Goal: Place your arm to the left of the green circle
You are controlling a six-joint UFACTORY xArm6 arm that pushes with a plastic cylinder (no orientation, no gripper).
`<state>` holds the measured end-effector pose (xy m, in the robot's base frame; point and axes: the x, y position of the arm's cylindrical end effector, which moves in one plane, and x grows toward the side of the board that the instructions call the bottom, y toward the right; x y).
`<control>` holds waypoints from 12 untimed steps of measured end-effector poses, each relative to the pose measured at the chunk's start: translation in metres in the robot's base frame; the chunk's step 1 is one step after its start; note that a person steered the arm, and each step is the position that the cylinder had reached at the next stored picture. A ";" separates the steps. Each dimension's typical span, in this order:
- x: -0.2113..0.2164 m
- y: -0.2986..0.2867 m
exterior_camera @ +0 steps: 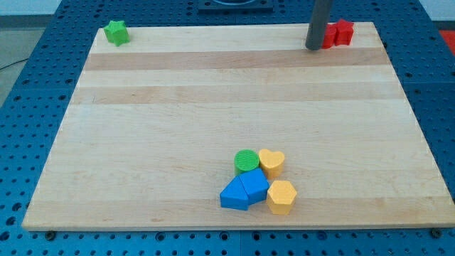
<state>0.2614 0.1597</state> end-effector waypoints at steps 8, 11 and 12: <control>0.156 -0.268; 0.270 -0.268; 0.273 -0.245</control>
